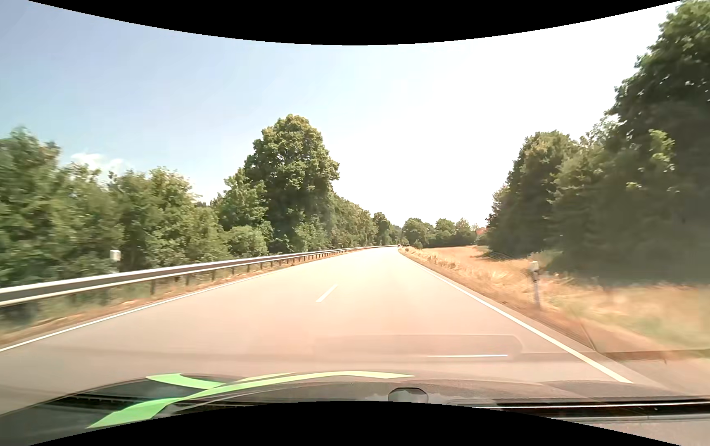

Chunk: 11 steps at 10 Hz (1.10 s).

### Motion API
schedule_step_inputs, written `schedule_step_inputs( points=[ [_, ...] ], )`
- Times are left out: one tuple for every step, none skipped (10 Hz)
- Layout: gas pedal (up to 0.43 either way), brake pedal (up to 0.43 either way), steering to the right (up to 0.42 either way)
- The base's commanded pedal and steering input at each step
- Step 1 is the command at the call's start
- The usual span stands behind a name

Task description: Follow the waypoints while adhering to traffic rules and regulations

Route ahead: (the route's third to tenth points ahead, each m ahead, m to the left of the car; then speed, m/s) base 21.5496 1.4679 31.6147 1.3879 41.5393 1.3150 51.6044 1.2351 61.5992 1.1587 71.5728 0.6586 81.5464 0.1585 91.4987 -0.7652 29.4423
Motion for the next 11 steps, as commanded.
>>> schedule_step_inputs(
  points=[
    [0.177,0.000,0.002],
    [0.177,0.000,0.002],
    [0.177,0.000,0.001],
    [0.177,0.000,0.001],
    [0.177,0.000,0.001],
    [0.177,0.000,0.002],
    [0.197,0.000,0.001],
    [0.220,0.000,0.001],
    [0.240,0.000,0.002],
    [0.260,0.000,0.002],
    [0.280,0.000,0.003]
  ],
)
